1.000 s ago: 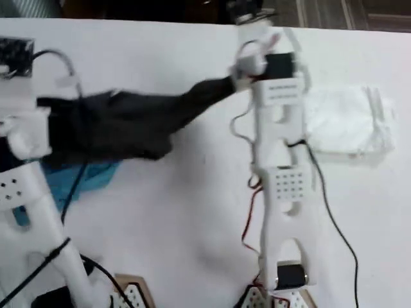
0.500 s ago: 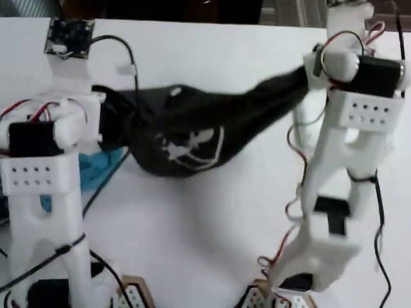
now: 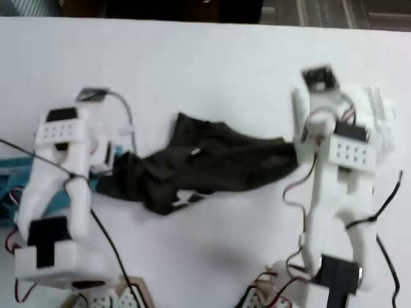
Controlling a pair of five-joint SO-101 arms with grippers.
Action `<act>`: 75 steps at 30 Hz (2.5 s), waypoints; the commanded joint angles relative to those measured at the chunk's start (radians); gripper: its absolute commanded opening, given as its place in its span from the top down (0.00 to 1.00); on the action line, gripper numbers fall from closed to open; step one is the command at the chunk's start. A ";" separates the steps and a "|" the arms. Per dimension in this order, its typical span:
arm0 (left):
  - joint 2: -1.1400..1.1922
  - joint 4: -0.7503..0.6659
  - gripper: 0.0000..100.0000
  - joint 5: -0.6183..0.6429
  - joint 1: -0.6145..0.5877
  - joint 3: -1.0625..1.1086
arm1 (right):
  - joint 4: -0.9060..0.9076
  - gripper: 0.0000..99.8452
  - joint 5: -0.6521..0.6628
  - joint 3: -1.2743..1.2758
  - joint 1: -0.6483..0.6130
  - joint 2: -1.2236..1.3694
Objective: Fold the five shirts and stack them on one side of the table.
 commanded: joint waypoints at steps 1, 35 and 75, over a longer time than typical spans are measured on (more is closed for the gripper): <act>0.018 0.046 0.84 -0.084 -0.054 -0.096 | -0.186 0.98 0.011 0.222 0.024 -0.117; 0.031 0.117 0.84 -0.226 0.554 -0.185 | -0.573 0.98 0.011 0.575 0.004 -0.131; 0.031 0.038 0.84 0.299 0.542 -0.145 | -0.573 0.98 0.011 0.575 0.004 -0.131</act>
